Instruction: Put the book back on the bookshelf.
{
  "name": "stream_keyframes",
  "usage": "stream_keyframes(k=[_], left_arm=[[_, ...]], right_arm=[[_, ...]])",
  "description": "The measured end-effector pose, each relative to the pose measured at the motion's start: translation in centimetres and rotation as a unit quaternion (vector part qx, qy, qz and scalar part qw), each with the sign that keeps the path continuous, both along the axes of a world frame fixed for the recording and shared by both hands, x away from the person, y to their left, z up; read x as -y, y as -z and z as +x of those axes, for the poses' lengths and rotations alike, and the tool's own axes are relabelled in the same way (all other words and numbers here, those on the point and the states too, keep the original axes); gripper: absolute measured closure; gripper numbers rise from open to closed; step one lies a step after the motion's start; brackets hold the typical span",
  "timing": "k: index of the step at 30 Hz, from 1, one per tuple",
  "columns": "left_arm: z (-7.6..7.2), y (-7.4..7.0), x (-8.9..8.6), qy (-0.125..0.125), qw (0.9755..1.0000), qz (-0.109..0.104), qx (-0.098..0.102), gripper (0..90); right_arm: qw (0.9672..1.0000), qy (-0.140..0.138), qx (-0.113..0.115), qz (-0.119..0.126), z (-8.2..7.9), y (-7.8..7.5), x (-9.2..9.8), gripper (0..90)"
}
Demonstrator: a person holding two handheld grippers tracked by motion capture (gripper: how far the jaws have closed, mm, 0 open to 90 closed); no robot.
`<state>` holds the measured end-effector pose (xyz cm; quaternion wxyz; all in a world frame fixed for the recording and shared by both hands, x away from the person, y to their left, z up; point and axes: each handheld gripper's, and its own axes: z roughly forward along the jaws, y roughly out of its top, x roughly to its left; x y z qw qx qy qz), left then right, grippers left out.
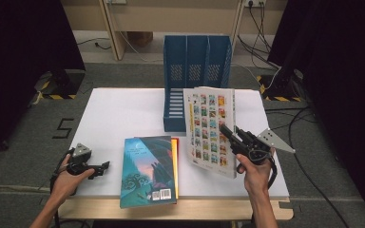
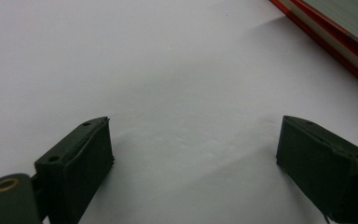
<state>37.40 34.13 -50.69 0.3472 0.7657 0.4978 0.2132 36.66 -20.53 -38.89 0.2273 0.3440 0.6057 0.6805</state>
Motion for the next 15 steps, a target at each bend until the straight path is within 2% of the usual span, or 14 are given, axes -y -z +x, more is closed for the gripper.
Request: stream_keyframes(k=[1, 4, 9, 11, 15], left_arm=[[0.0, 0.0, 0.0, 0.000, 1.0000, 0.000, 0.000, 9.4], [0.0, 0.0, 0.0, 0.000, 1.0000, 0.000, 0.000, 9.4], [0.0, 0.0, 0.0, 0.000, 1.0000, 0.000, 0.000, 9.4], [0.0, 0.0, 0.0, 0.000, 1.0000, 0.000, 0.000, 9.4], [0.0, 0.0, 0.0, 0.000, 1.0000, 0.000, 0.000, 9.4]], right_arm=[[0.9999, 0.001, 0.011, -0.005, -0.3, 0.3, 0.3, 70.3], [0.9997, 0.004, 0.022, -0.013, -0.9, 1.0, 1.0, 70.7], [0.9995, 0.009, 0.015, -0.025, -1.7, 2.2, 1.7, 72.1], [0.9993, 0.007, 0.011, -0.034, -2.3, 3.2, 2.1, 72.1], [0.9990, 0.010, 0.018, -0.041, -2.9, 3.5, 2.4, 72.1]])
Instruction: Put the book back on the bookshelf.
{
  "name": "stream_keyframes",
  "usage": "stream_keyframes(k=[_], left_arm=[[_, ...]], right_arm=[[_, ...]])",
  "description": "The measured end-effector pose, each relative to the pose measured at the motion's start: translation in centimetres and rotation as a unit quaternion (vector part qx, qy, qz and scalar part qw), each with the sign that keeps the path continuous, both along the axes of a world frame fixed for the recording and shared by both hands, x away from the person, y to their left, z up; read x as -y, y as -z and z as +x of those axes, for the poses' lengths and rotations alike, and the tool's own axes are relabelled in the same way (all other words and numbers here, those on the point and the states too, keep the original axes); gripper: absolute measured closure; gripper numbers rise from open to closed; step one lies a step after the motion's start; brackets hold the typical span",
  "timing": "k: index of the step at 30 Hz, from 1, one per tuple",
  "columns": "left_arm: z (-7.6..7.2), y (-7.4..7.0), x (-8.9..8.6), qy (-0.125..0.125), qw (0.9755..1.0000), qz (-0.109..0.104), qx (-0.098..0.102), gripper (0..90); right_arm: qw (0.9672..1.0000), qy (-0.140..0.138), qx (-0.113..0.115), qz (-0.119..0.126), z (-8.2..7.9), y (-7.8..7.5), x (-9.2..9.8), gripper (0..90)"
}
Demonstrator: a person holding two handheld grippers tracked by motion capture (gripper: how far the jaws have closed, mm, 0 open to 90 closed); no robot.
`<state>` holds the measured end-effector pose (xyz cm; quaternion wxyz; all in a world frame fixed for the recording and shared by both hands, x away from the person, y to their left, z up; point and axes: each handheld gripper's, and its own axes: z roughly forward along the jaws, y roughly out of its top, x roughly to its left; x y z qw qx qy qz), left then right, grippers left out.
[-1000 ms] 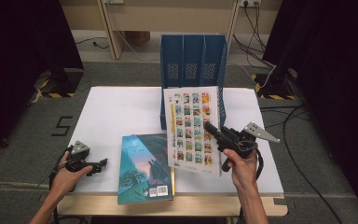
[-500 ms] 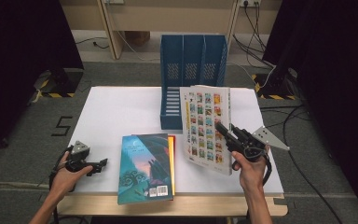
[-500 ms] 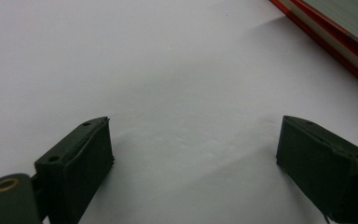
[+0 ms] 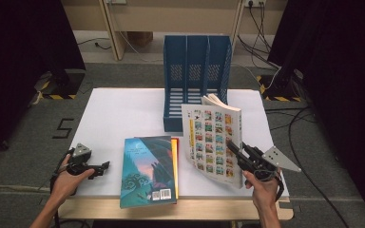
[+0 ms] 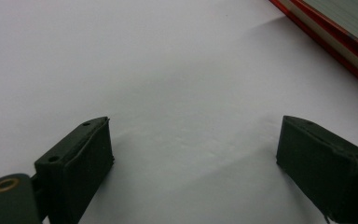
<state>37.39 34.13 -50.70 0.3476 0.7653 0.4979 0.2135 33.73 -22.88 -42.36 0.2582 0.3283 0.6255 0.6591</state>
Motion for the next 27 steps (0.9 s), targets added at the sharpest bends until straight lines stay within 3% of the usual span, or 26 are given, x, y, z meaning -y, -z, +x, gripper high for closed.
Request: stream_keyframes(k=[4, 6, 12, 13, 16, 23, 27], left_arm=[[0.0, 0.0, 0.0, 0.000, 1.0000, 0.000, 0.000, 9.4], [0.0, 0.0, 0.0, 0.000, 1.0000, 0.000, 0.000, 9.4], [0.0, 0.0, 0.0, 0.000, 1.0000, 0.000, 0.000, 9.4], [0.0, 0.0, 0.0, 0.000, 1.0000, 0.000, 0.000, 9.4], [0.0, 0.0, 0.0, 0.000, 1.0000, 0.000, 0.000, 9.4], [0.0, 0.0, 0.0, 0.000, 1.0000, 0.000, 0.001, 9.4], [0.0, 0.0, 0.0, 0.000, 1.0000, 0.000, 0.001, 9.4]], right_arm=[[0.9999, -0.002, 0.013, -0.002, -0.9, 0.3, 0.4, 72.1], [0.9995, 0.001, 0.022, -0.025, -1.8, 0.7, 0.6, 72.1], [0.9989, 0.004, 0.022, -0.040, -3.2, 1.0, 1.3, 72.1], [0.9983, 0.006, 0.018, -0.055, -3.8, 1.1, 1.6, 72.1], [0.9975, 0.009, 0.020, -0.067, -4.2, 1.1, 1.9, 72.1], [0.9934, -0.010, 0.032, -0.110, -6.2, 1.3, 2.9, 72.0], [0.9940, -0.008, 0.032, -0.104, -6.7, 1.6, 3.3, 72.1]])
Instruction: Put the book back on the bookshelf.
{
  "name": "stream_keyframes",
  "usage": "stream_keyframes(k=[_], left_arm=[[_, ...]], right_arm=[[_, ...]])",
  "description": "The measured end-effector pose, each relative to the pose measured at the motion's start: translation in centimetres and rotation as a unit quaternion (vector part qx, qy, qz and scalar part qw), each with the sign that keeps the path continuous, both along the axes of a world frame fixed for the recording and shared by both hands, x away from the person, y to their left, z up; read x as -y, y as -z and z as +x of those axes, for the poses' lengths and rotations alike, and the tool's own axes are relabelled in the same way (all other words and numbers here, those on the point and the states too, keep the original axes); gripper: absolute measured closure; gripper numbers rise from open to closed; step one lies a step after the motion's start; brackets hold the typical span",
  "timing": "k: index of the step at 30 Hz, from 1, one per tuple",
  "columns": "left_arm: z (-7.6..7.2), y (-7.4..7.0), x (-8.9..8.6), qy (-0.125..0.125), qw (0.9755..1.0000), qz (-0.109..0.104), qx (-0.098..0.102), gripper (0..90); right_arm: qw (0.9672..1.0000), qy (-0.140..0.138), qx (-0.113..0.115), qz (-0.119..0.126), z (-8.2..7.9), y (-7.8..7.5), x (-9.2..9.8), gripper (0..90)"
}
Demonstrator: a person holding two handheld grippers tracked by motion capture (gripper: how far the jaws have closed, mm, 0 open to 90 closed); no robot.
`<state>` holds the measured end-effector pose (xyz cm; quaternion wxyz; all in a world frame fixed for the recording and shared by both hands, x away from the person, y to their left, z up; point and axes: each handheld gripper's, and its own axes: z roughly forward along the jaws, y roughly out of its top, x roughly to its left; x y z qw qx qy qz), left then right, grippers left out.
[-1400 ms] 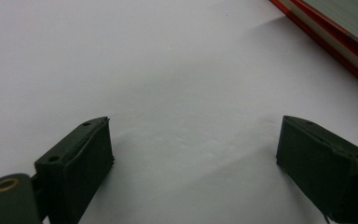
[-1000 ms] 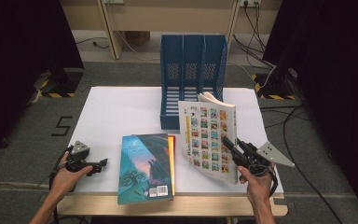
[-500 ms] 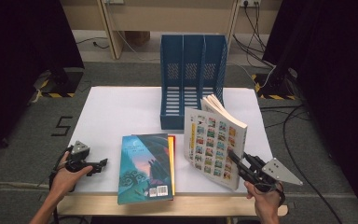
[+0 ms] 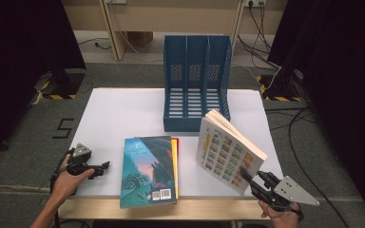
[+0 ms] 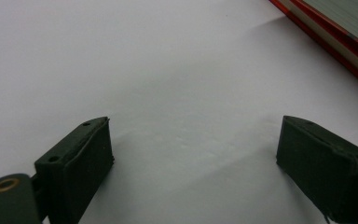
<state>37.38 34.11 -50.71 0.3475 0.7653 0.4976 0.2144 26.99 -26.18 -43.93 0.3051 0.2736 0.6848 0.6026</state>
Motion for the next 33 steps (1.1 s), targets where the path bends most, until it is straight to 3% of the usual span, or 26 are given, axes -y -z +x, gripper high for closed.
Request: stream_keyframes(k=[12, 33], left_arm=[[0.0, 0.0, 0.0, 0.000, 1.0000, 0.000, 0.000, 9.4], [0.0, 0.0, 0.0, 0.000, 1.0000, 0.000, 0.000, 9.3]], right_arm=[[0.9994, -0.001, -0.006, 0.033, 1.3, -0.5, -0.8, 66.7], [0.9990, -0.001, -0.010, 0.044, 3.3, -0.9, -2.2, 67.1]])
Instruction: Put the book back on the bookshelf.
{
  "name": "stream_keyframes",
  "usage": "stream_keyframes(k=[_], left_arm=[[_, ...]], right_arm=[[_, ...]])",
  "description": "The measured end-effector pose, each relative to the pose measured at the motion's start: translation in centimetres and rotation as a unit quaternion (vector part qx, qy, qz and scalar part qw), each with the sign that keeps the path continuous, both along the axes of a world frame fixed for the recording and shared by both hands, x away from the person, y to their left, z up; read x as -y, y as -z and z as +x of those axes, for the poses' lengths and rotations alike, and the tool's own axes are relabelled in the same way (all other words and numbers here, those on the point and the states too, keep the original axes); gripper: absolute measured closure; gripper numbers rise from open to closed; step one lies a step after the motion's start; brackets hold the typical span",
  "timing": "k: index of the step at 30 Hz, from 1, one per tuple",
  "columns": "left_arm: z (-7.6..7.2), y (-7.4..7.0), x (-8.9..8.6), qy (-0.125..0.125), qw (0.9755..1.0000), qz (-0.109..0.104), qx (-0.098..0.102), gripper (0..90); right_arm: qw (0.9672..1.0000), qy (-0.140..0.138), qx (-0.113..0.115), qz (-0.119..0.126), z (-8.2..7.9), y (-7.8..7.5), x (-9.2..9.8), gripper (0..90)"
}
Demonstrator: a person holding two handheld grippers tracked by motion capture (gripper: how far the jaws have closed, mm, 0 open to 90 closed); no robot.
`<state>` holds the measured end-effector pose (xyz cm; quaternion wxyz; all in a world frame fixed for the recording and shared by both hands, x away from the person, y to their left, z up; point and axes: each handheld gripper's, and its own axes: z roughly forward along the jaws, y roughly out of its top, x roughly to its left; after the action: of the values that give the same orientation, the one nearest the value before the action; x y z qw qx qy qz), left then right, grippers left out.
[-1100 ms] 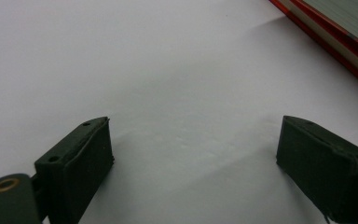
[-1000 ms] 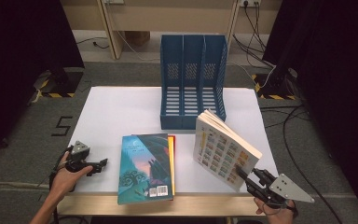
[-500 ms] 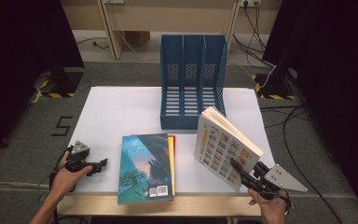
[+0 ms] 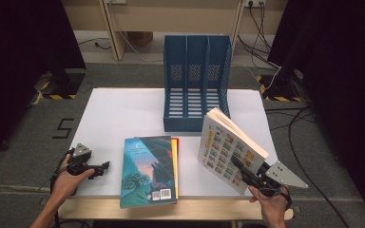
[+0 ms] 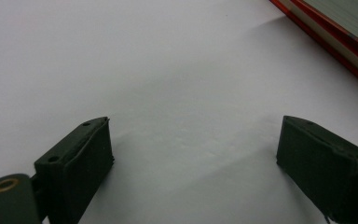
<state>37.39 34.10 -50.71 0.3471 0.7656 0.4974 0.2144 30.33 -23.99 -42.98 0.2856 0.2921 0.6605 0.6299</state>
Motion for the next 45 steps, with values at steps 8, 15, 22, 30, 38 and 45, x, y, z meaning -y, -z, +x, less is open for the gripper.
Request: stream_keyframes(k=[8, 15, 22, 30, 38, 45], left_arm=[[0.0, 0.0, 0.0, 0.000, 1.0000, 0.000, 0.000, 9.3], [0.0, 0.0, 0.0, 0.000, 1.0000, 0.000, 0.000, 9.3], [0.0, 0.0, 0.0, 0.000, 1.0000, 0.000, 0.000, 9.3], [0.0, 0.0, 0.0, 0.000, 1.0000, 0.000, 0.000, 9.3], [0.0, 0.0, 0.0, 0.000, 1.0000, 0.000, 0.000, 9.2], [0.0, 0.0, 0.0, 0.000, 1.0000, 0.000, 0.000, 9.2]], right_arm=[[1.0000, 0.001, -0.004, 0.004, 0.3, 0.0, -0.3, 65.8], [1.0000, 0.004, -0.007, 0.003, 0.7, 0.1, -0.8, 62.3], [1.0000, 0.008, -0.002, 0.000, 0.7, 0.1, -0.8, 70.9], [0.9998, 0.011, -0.007, 0.014, 0.4, -0.3, -0.9, 73.7], [0.9997, 0.026, -0.006, 0.002, 0.4, -1.4, -1.4, 73.9], [0.9995, 0.028, 0.005, 0.017, 0.8, -3.0, -2.2, 73.9]])
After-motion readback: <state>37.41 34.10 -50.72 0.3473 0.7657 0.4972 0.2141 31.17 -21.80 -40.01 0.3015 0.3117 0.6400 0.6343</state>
